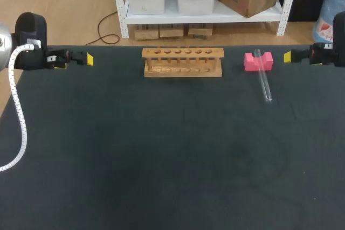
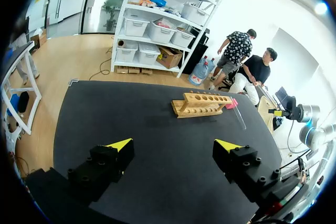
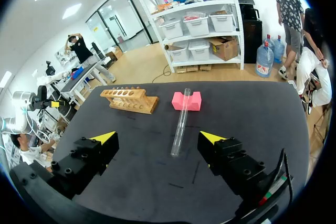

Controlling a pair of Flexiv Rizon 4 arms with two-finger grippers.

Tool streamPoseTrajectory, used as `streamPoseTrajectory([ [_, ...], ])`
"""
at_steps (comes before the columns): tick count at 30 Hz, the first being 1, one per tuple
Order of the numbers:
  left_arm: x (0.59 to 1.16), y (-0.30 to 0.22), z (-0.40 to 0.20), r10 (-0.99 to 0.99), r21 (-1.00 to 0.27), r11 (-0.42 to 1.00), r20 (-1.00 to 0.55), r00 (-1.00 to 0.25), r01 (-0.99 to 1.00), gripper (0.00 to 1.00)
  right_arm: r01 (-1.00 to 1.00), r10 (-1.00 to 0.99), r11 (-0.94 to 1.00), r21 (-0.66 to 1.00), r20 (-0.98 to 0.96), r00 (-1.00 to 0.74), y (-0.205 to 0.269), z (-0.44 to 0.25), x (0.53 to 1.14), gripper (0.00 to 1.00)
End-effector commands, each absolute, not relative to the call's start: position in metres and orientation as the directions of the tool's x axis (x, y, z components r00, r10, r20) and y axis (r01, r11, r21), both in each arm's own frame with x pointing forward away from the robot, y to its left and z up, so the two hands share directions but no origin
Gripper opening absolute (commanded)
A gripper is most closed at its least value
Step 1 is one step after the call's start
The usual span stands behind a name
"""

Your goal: Grasp the test tube, adjust it, and insert it.

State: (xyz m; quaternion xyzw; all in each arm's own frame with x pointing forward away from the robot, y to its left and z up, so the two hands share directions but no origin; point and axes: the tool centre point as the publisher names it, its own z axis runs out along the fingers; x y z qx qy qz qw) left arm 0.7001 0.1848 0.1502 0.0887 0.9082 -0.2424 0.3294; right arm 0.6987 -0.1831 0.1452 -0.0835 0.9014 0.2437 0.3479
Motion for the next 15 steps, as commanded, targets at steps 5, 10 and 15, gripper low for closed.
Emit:
streamPoseTrajectory([
  [5,0.6997,0.1848,0.1518,0.017,-0.368,0.868,-0.648,-0.761,0.333,1.0,-0.316,0.019,0.871,0.376,-0.668,-0.744,-0.1823,0.1463,0.6974,1.0],
  [10,0.6984,0.1848,0.1535,0.072,-0.331,0.858,-0.68,-0.729,0.393,1.0,-0.316,0.019,0.871,0.376,-0.668,-0.744,-0.1823,0.1463,0.6974,1.0],
  [15,0.6988,0.1906,0.1577,0.159,-0.28,0.8,-0.754,-0.637,0.53,1.0,-0.316,0.019,0.871,0.376,-0.668,-0.744,-0.1823,0.1463,0.6974,1.0],
])
